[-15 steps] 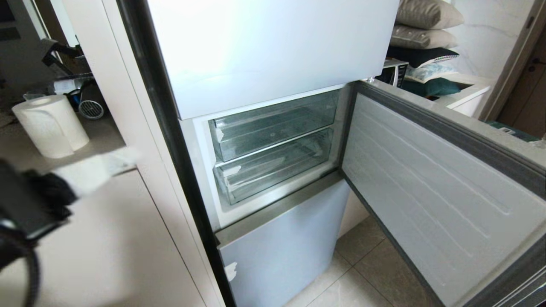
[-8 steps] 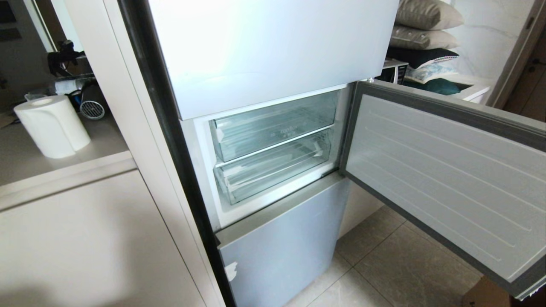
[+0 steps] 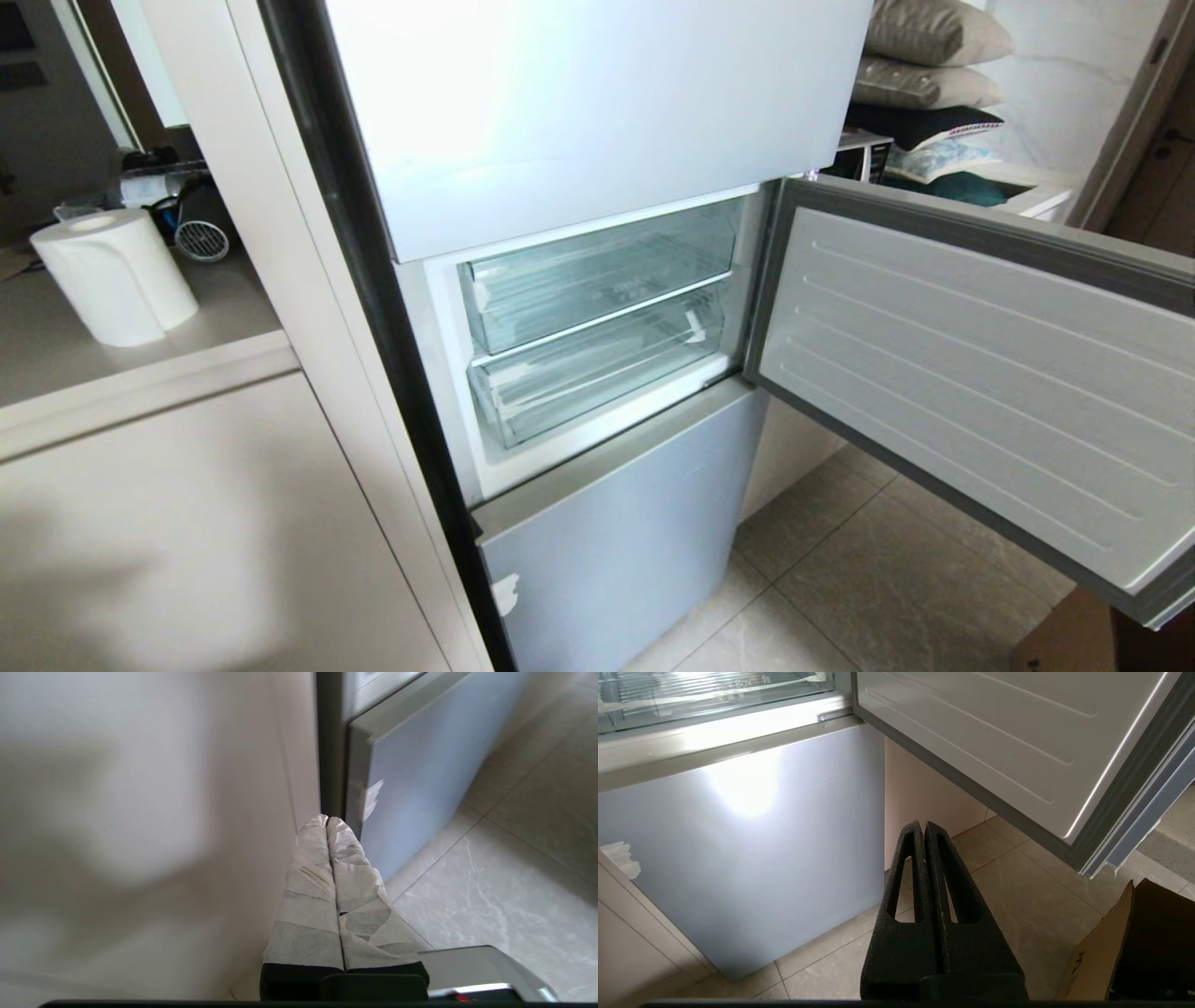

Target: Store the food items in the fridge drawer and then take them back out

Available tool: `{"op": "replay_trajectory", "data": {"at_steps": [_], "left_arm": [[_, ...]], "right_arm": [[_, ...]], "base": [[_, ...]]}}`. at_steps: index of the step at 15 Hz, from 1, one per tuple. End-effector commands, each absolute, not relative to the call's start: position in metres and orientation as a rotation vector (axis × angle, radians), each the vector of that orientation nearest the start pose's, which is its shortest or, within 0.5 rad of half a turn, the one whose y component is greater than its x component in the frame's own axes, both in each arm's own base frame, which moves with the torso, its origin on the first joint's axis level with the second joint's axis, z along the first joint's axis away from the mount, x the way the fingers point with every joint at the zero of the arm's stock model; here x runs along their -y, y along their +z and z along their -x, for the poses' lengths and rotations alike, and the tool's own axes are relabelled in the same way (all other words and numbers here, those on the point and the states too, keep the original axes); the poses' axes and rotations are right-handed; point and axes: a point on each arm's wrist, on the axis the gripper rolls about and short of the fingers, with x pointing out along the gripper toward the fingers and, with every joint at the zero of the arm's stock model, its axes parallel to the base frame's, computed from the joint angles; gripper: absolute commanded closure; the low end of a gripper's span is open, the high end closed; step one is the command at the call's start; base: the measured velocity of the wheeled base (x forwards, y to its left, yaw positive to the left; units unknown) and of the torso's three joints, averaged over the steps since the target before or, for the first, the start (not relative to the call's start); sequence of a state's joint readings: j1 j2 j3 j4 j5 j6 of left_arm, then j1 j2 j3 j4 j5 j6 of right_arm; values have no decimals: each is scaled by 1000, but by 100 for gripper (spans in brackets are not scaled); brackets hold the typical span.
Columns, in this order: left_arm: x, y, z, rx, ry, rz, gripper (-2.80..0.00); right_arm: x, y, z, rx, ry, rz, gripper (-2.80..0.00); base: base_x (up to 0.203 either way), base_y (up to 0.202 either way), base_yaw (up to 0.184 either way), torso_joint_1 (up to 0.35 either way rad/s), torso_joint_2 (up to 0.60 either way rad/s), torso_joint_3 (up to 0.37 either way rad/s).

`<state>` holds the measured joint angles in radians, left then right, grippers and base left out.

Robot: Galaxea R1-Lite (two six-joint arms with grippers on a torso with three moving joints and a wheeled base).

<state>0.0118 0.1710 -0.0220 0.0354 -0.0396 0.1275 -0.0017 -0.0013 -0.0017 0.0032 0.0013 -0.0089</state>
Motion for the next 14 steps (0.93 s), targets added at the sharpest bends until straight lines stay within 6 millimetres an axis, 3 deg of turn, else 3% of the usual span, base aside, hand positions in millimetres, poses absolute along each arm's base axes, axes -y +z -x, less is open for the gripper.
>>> {"op": "replay_trajectory", "data": {"at_steps": [1,5,14], "left_arm": [[1,76,22,-36,-56,-145,0],[0,75,23,-15,1,-15,0],[0,75,23,-14,1,-12,0]], "right_arm": [[0,76,23,0,0,9,0],[0,76,23,0,0,9,0],[0,76,23,0,0,8,0]], "base": [[0,0,0,0,0,0],[0,0,0,0,0,0],[0,0,0,0,0,0]]}}
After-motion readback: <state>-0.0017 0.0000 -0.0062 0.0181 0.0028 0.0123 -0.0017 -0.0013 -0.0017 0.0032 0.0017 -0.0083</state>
